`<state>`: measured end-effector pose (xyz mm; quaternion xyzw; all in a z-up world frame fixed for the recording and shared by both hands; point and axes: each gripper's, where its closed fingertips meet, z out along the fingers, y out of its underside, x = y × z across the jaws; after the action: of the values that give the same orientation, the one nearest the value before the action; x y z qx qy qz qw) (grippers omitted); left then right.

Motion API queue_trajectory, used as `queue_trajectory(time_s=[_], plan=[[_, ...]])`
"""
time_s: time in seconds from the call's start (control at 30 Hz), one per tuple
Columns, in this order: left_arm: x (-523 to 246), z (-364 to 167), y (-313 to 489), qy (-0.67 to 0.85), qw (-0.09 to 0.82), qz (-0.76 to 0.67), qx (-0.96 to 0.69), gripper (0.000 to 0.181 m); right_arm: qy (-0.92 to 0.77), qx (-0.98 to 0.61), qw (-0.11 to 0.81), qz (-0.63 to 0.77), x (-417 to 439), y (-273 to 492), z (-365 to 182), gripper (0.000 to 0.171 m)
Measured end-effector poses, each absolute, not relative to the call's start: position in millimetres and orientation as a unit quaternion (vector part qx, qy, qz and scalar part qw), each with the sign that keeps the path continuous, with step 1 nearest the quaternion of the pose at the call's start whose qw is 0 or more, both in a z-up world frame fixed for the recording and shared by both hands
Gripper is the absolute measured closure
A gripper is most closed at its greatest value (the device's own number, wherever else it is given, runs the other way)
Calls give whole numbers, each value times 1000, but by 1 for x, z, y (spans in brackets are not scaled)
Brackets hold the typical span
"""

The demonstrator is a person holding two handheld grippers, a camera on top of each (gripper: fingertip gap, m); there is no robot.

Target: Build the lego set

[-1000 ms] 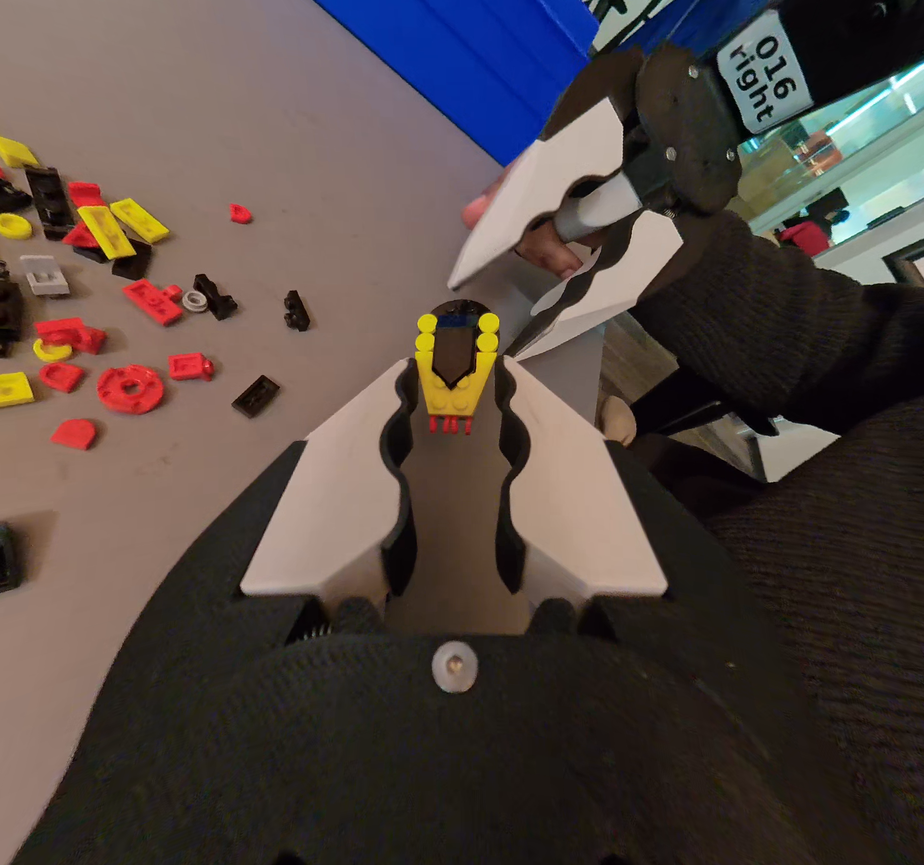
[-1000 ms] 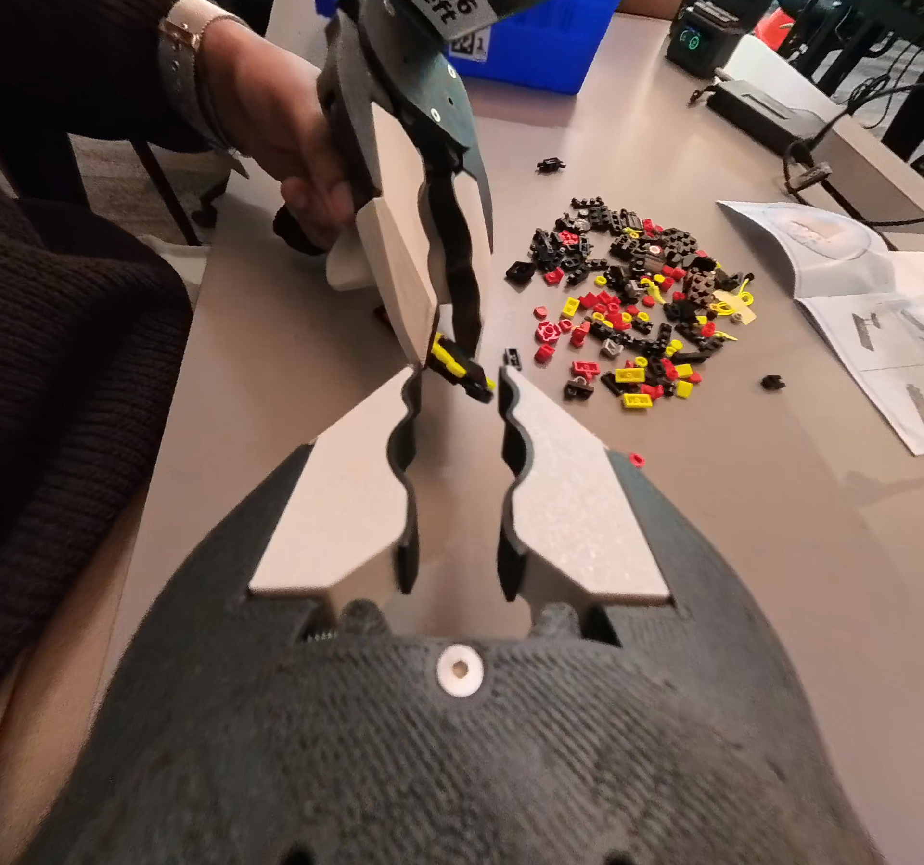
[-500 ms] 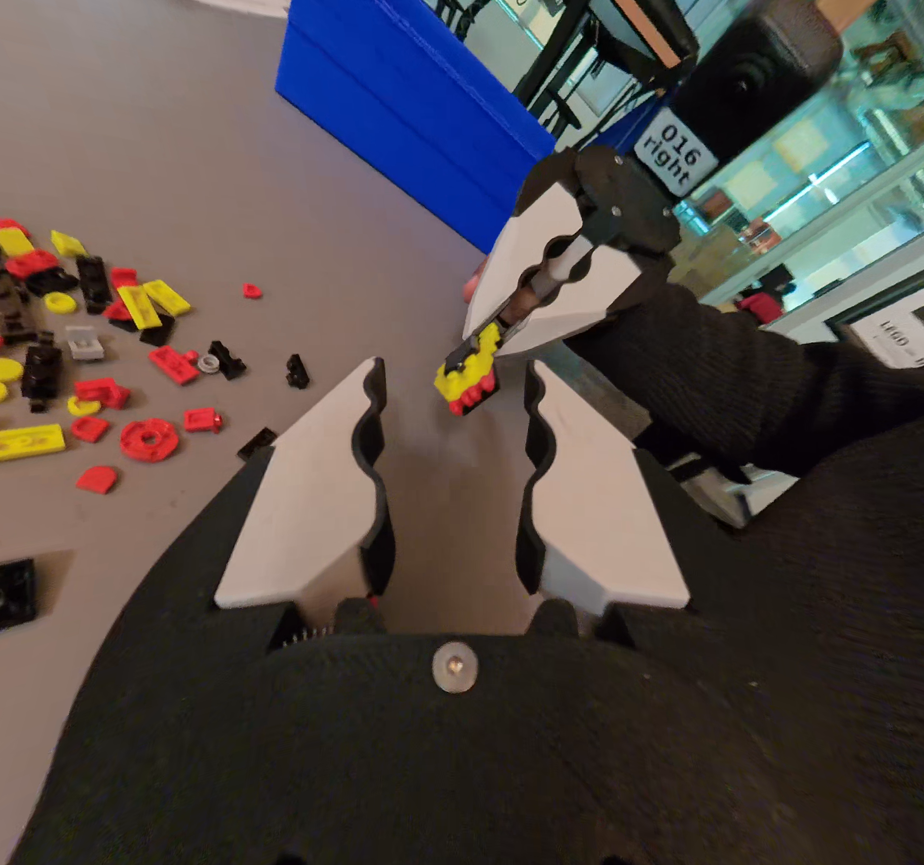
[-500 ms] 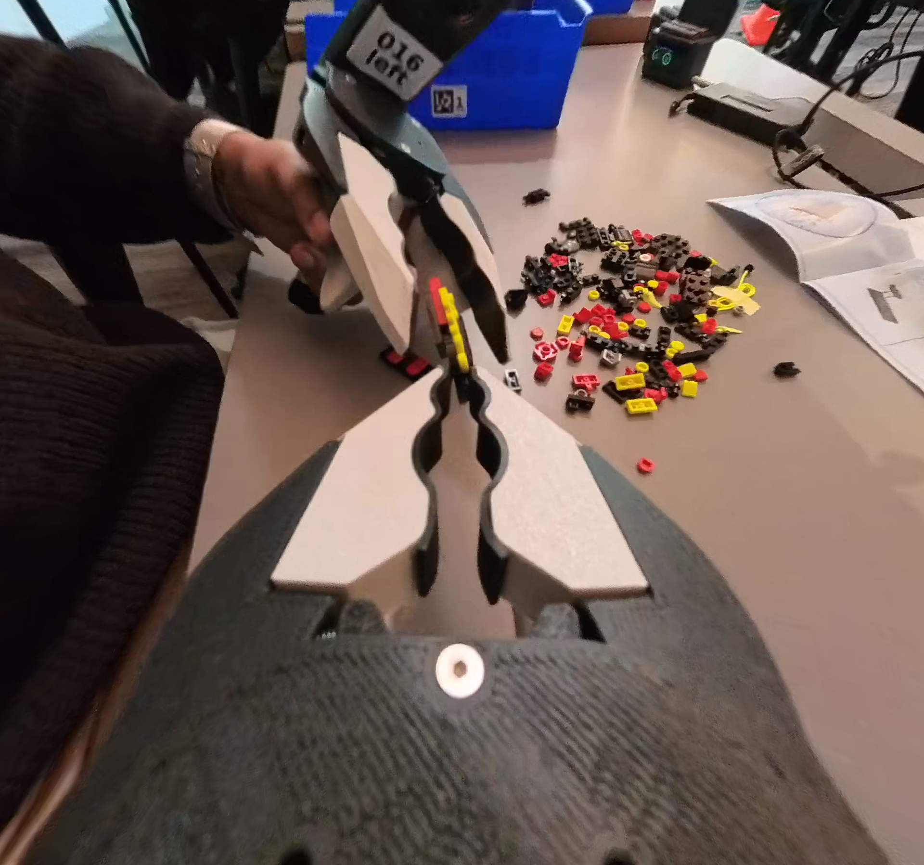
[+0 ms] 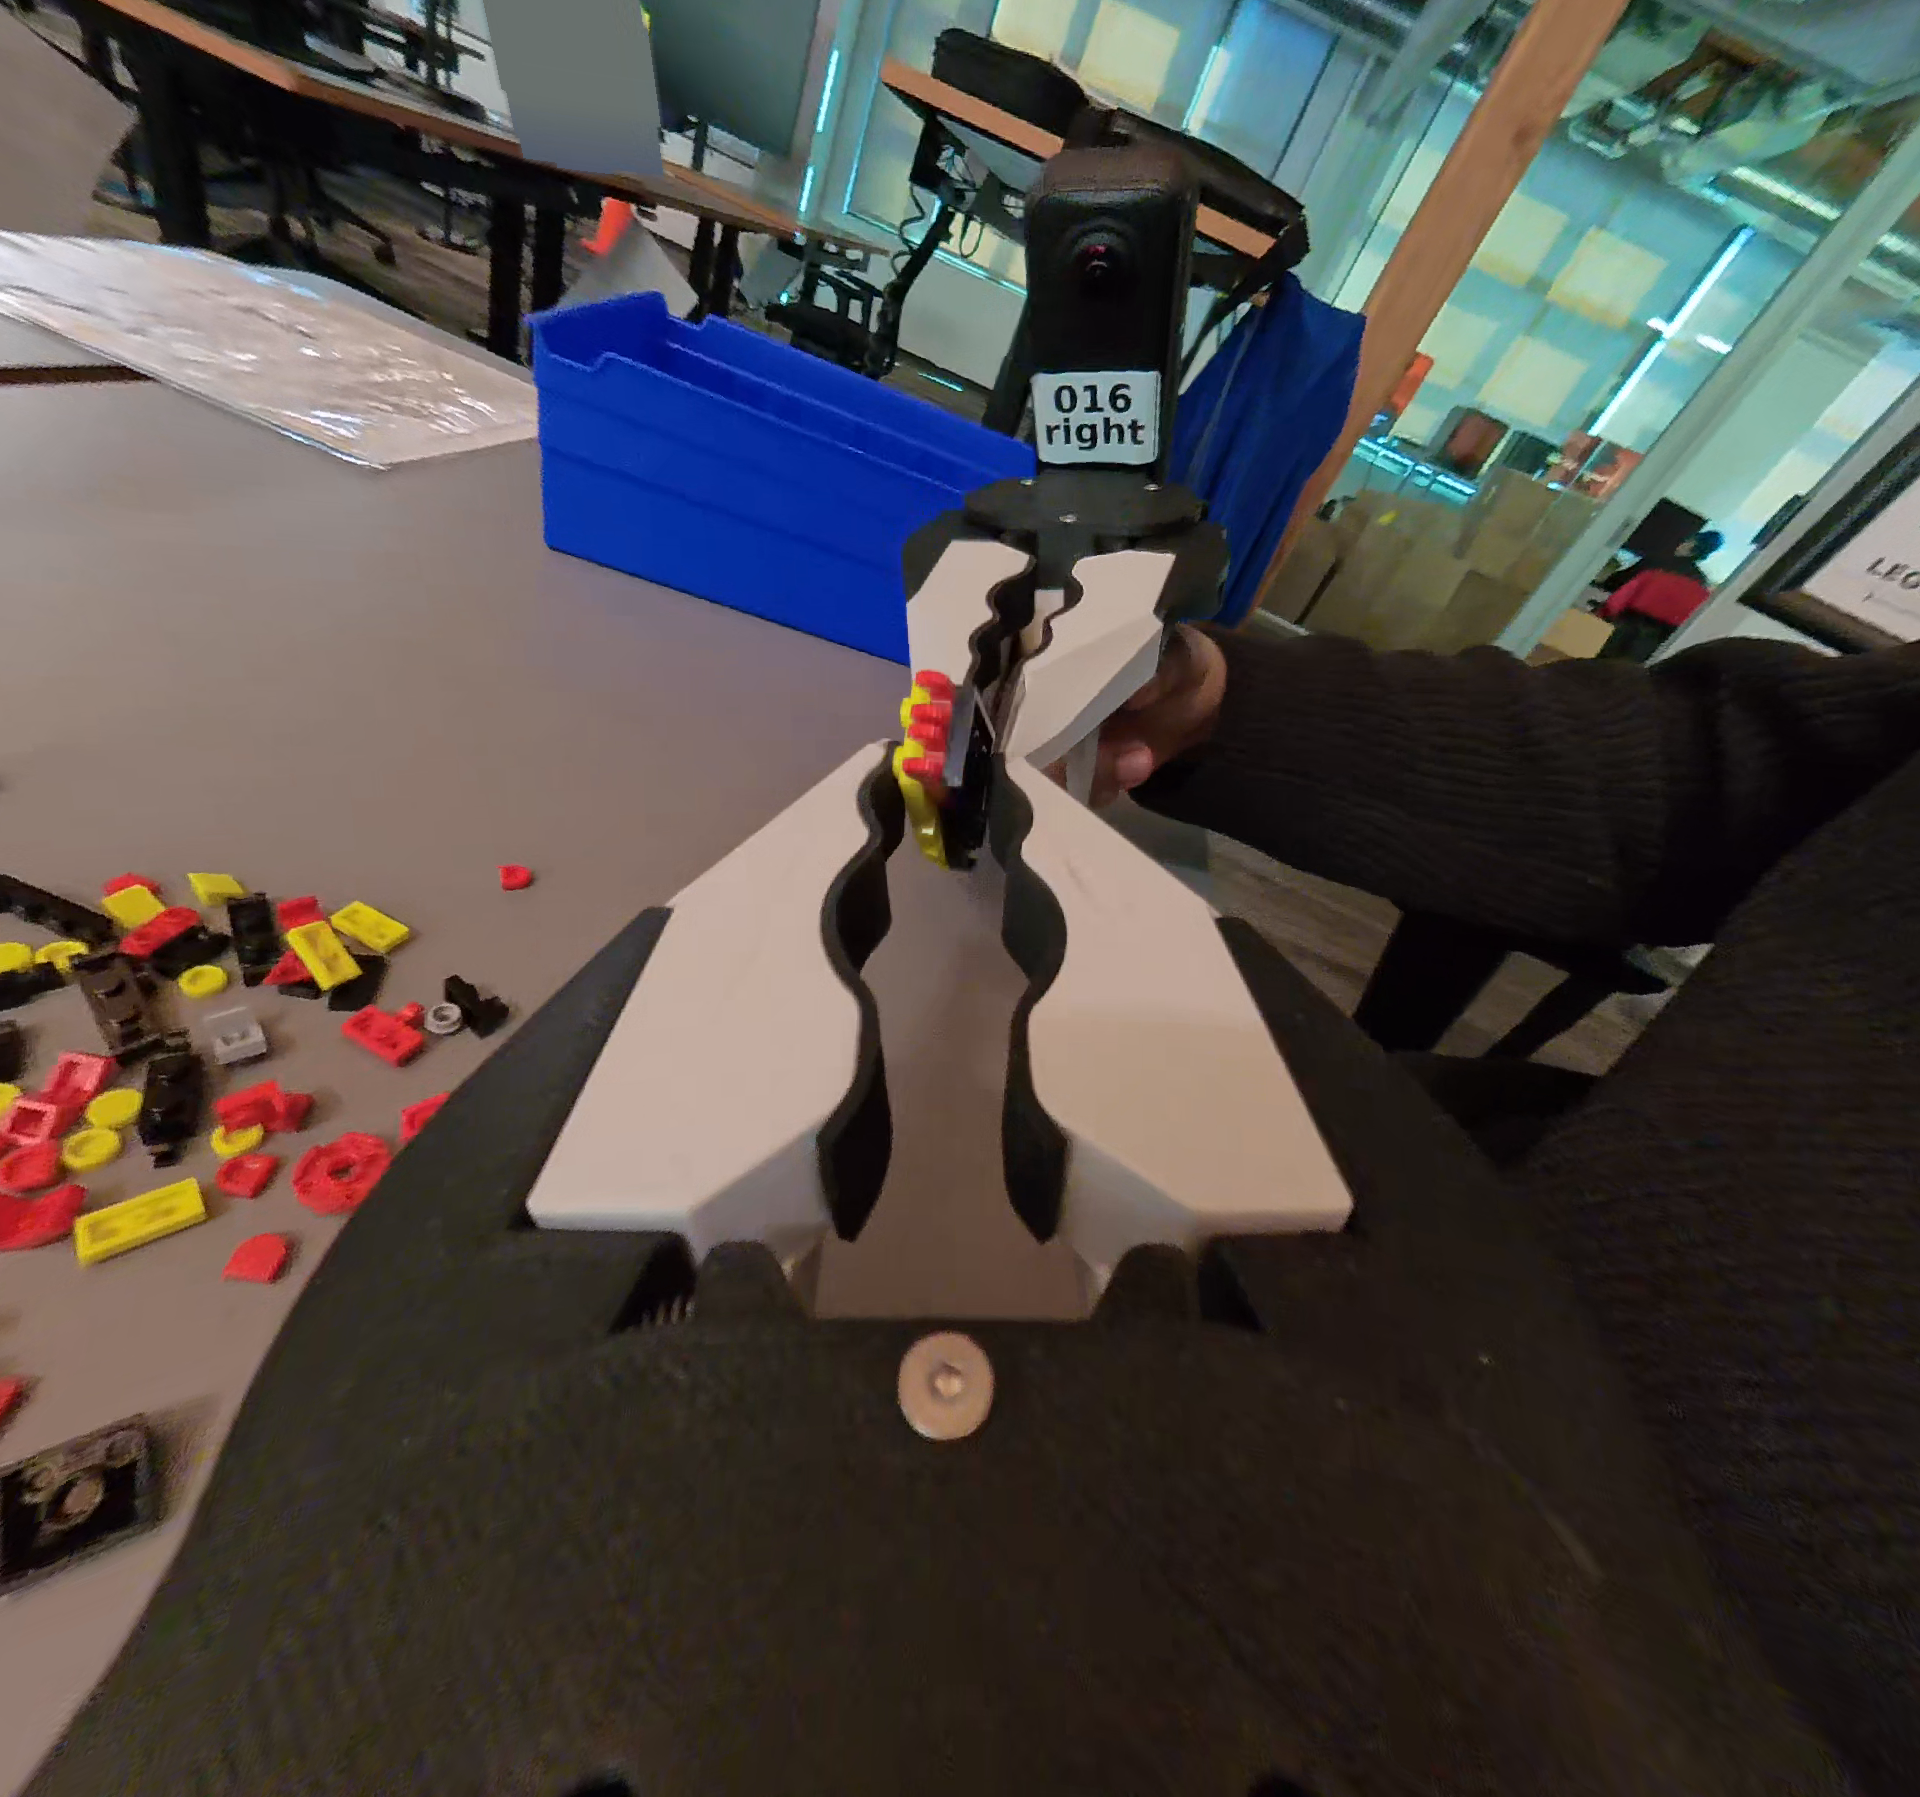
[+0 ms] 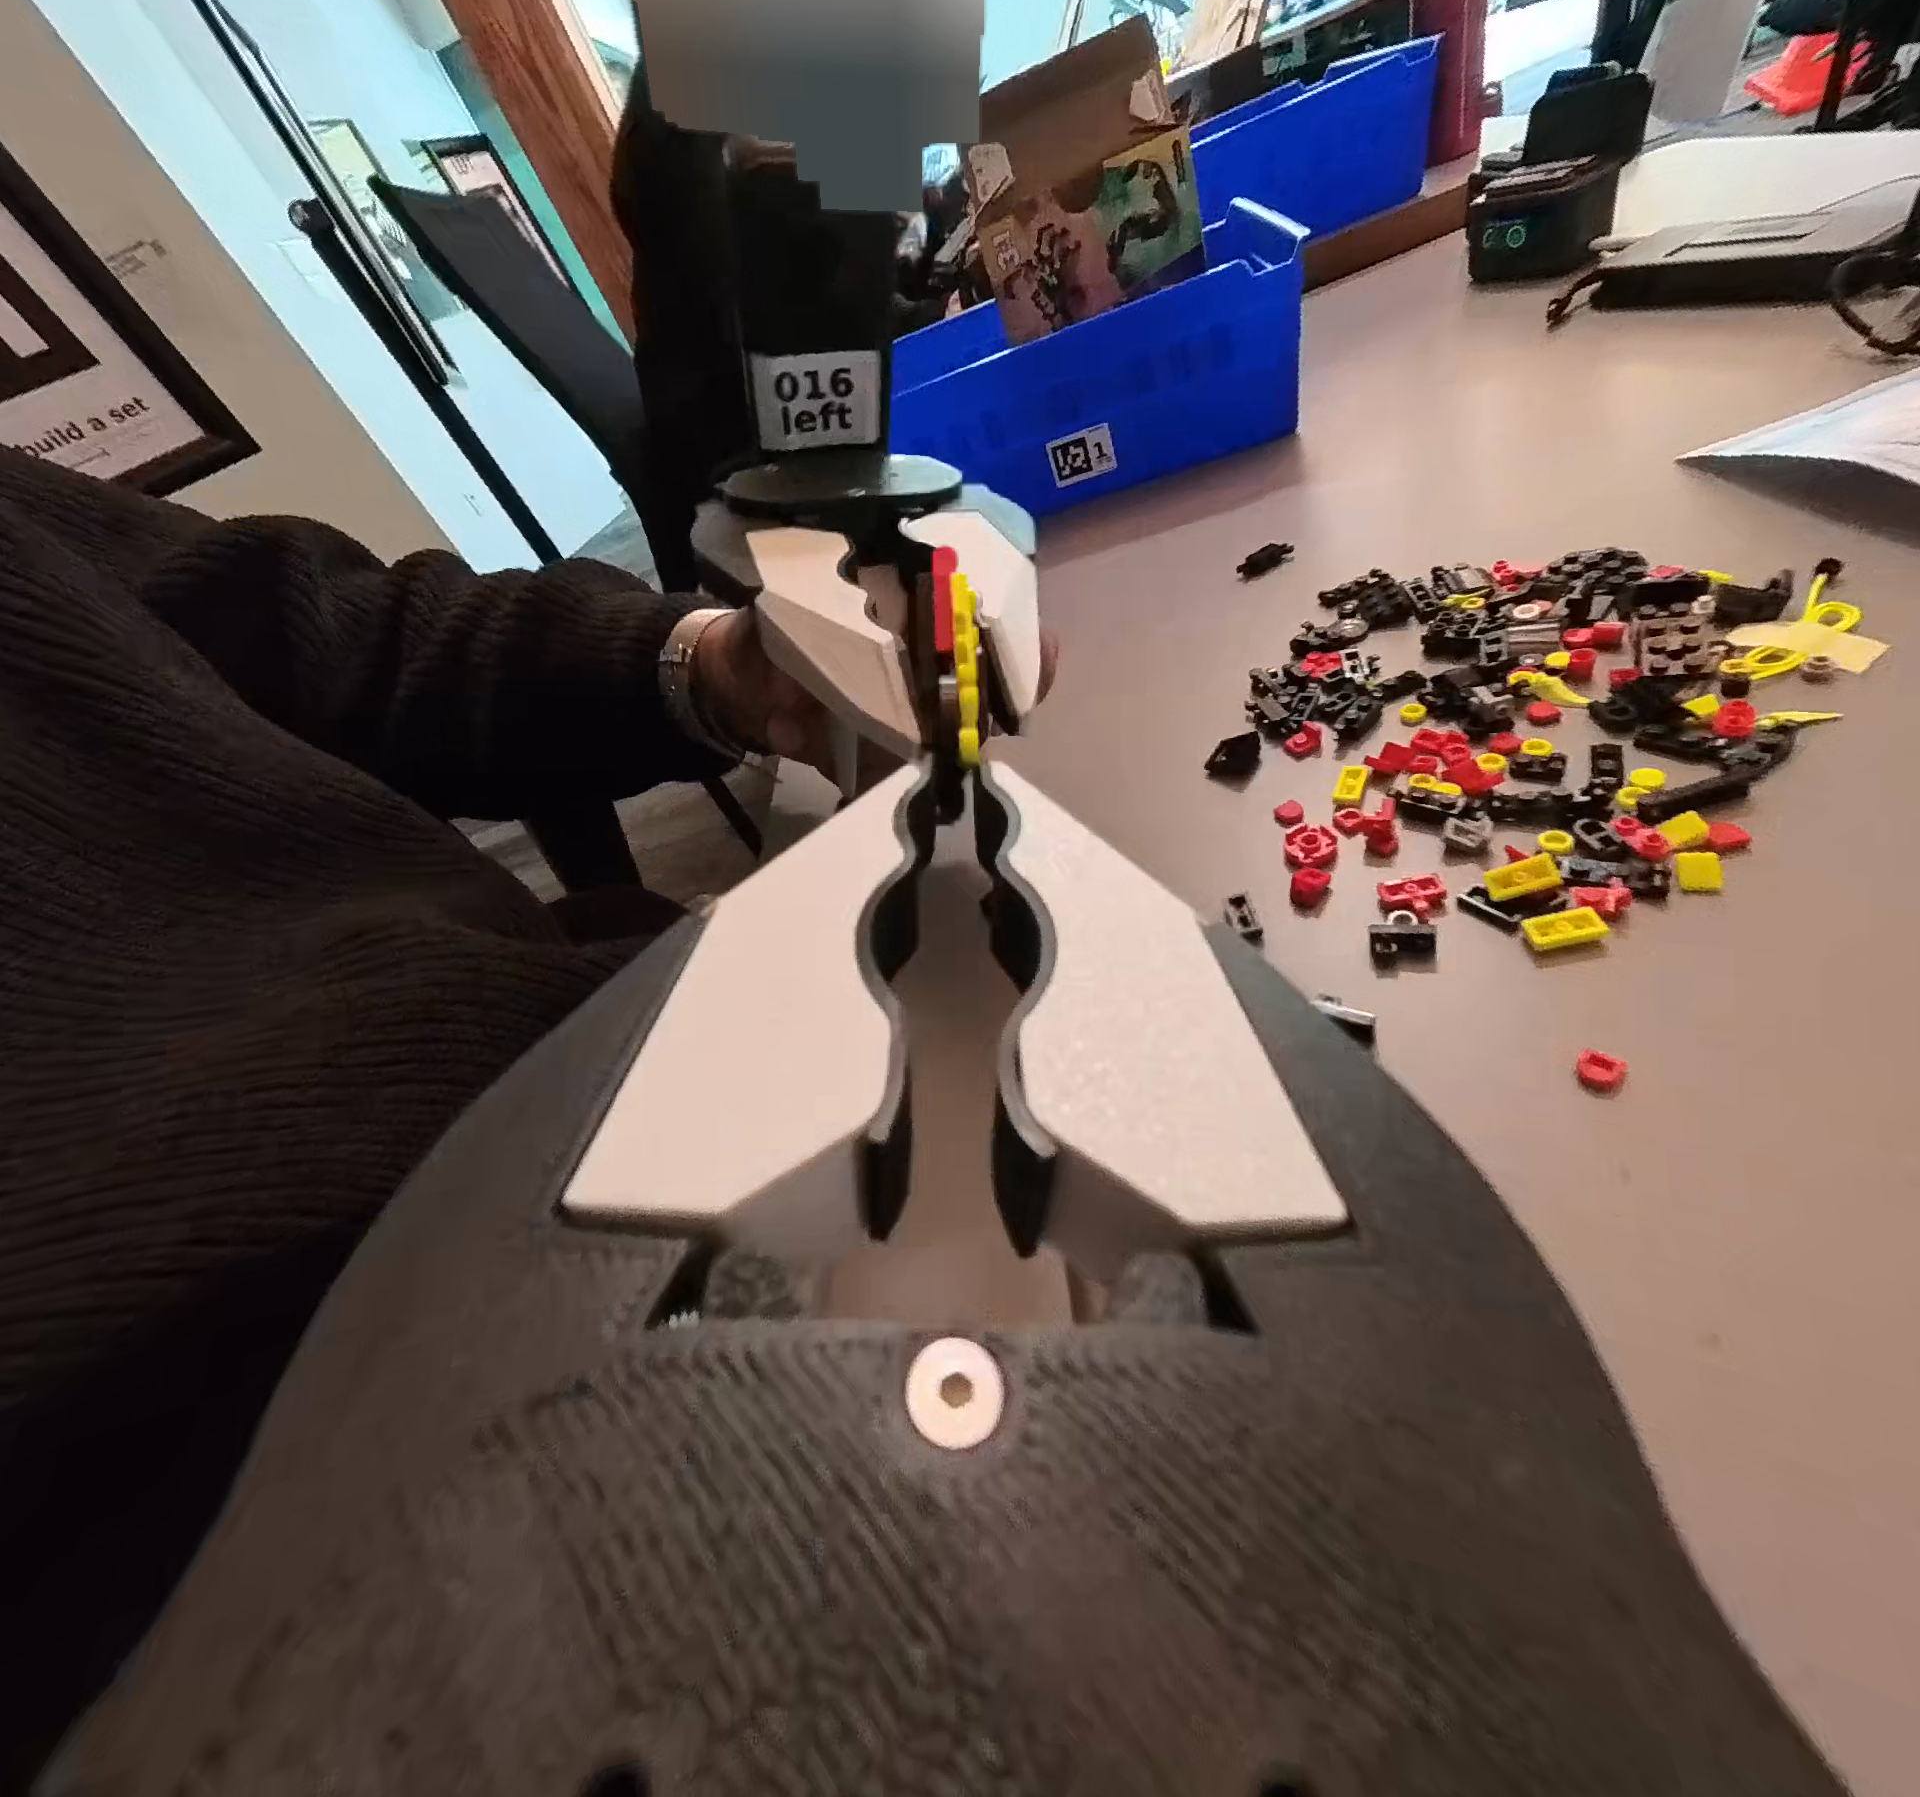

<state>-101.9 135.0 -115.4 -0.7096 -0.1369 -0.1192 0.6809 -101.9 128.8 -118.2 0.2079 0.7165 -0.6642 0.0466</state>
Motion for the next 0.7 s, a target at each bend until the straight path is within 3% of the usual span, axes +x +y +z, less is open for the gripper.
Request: queue_trajectory(time_s=[0.3, 0.53, 0.7], plan=[[-98, -125, 134, -135, 653, -156, -729, 171, 704, 209, 55, -677, -103, 135, -112, 154], [-80, -142, 140, -89, 611, -151, -772, 171, 718, 196, 69, -664, -96, 129, -119, 156], [-73, -148, 142, -73, 597, -150, -784, 171, 735, 180, 87, -648, -86, 125, -126, 170]])
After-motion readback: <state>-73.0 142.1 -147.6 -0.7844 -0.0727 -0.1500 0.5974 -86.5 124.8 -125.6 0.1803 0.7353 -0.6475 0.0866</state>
